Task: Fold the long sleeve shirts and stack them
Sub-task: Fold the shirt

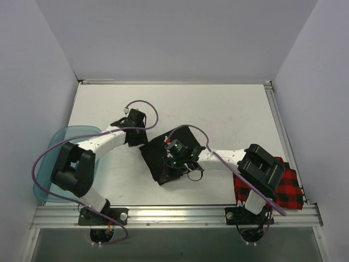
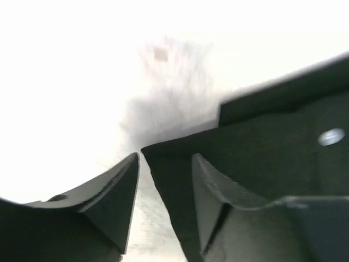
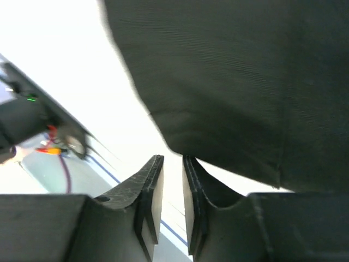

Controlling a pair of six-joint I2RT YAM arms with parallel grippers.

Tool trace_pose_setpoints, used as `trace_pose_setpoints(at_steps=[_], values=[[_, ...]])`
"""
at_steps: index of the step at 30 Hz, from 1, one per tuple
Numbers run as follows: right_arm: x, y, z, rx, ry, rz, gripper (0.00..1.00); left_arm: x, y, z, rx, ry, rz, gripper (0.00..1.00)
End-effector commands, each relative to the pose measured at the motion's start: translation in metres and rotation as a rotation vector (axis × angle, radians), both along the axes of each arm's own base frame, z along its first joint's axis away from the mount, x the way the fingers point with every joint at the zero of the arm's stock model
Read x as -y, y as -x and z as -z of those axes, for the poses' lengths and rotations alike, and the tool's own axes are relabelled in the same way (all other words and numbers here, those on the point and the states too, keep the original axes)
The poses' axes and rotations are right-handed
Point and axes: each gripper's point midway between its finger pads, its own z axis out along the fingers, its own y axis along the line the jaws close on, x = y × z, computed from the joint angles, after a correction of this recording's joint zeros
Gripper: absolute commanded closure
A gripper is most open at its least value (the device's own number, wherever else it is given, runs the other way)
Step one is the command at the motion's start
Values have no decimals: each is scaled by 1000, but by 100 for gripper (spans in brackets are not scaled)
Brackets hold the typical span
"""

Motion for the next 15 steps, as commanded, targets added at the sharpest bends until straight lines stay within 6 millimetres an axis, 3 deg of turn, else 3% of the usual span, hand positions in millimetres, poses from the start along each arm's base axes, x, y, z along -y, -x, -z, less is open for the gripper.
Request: trace_pose_setpoints(at_steps=[1,3,5,7,8,10,11,13,15], values=[[-18,-27,-33,112,-24,8,78,-5,-21,-59,107,-22,44,45],[0,-38,-47,177,37,16,73,3,-10,-74,126,63,5,26],[18,-49,-64,252,59,10,68,4,13,-82,150,113,-22,12],[49,-60,-64,253,106,53,59,8,34,-88,161,198,-78,9],[60,-66,-75,296,100,56,56,6,50,-71,127,201,-93,8],[94,-77,-71,299,154,112,49,13,63,-69,141,273,-124,8],[106,-82,-80,336,157,125,48,16,74,-54,120,277,-119,8],[138,-91,-75,340,212,192,46,20,82,-46,109,305,-152,9],[155,-95,-81,360,209,239,46,27,91,-30,79,308,-158,11]])
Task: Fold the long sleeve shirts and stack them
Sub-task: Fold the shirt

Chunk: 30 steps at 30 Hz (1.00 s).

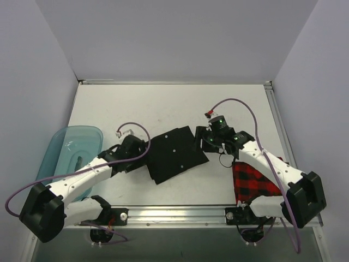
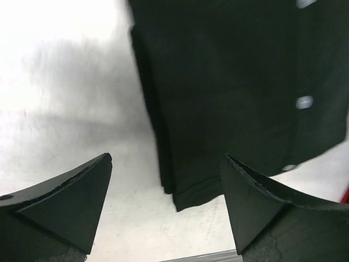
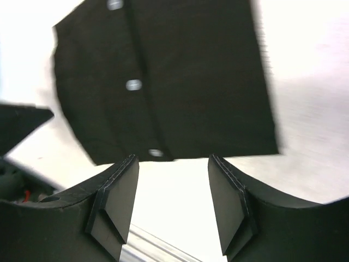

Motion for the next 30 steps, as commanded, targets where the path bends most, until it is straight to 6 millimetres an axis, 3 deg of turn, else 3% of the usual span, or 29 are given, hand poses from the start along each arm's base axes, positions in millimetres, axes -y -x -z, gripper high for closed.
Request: trace_pose_setpoints(at_steps=[1,6,12,19,25,30], values=[[56,8,20,-30,126,73,46,11,3,16,-30,59,-89,12],[82,-6,16,28,158,149,46,25,10,34,-61,52,-105,13],[103,-21,12,50,174,242,46,20,15,40,-67,17,-150,13],[104,-33,-2,39,143,285,44,11,26,36,-47,47,-155,12],[104,-26,-2,36,121,288,43,6,34,37,-39,60,-148,12],[100,-18,-3,38,103,240,35,1,40,44,-54,32,-145,9]])
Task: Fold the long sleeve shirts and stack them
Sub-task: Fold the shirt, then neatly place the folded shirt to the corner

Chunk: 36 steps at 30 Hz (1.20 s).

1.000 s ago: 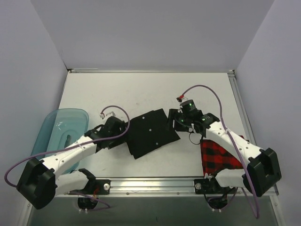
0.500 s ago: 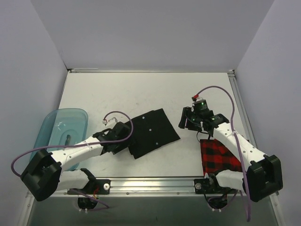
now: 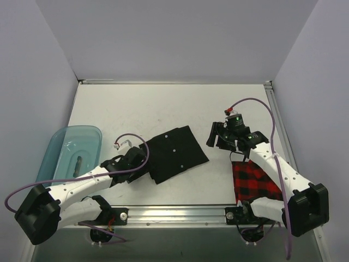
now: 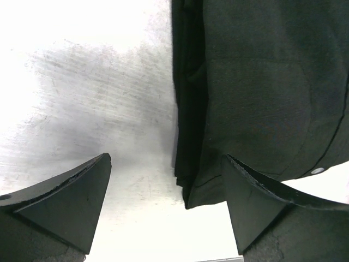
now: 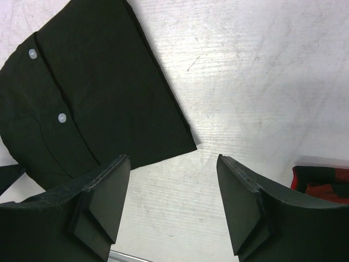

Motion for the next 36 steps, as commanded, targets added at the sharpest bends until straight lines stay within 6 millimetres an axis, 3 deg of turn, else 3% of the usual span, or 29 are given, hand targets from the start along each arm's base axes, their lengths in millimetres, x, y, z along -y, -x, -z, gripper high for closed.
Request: trace_pose_setpoints(at_steps=[1,9,17,25,31,36], values=[[0,7,-9,18,-12,-29,34,-4,0,0,13,-12,-15,9],[3,3,-7,19,18,-35,30,-1,-3,-5,19,-17,-4,9],[-1,1,14,-44,43,-86,32,6,-17,-13,56,-18,-32,16],[-9,-7,36,-102,35,-107,33,10,-41,-33,156,38,-70,19],[-24,-8,61,-202,-19,-112,35,6,-52,-15,101,31,-77,24],[-38,5,81,-276,-80,-115,38,2,-51,3,62,20,-62,44]])
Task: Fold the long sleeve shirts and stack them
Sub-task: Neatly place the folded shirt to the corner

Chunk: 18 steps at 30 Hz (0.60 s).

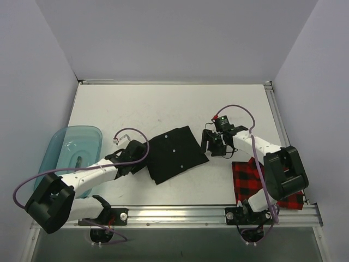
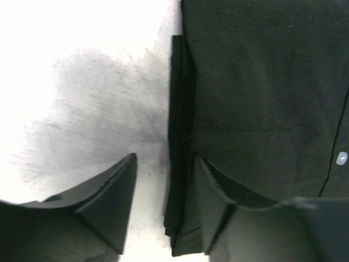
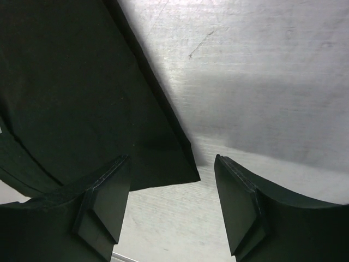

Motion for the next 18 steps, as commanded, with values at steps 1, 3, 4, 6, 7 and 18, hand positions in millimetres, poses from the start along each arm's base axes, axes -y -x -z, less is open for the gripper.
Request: trace_pose_setpoints(at_steps=[1,3,4,6,7,18], values=[[-17,6,0,-26,-73,0,38,9,-13,-6,39,36,35,47],[-22,19,8,-54,-67,-10,39,8,-14,-2,27,39,47,59],[-23,23,11,-60,-59,-15,39,5,-16,-1,26,30,57,65],[-28,36,20,-82,-54,-15,39,6,-18,3,16,36,81,77],[-30,41,23,-89,-55,-13,39,4,-18,6,11,21,106,79],[-80,62,27,-71,-178,5,41,-27,-73,6,-29,-27,152,89]])
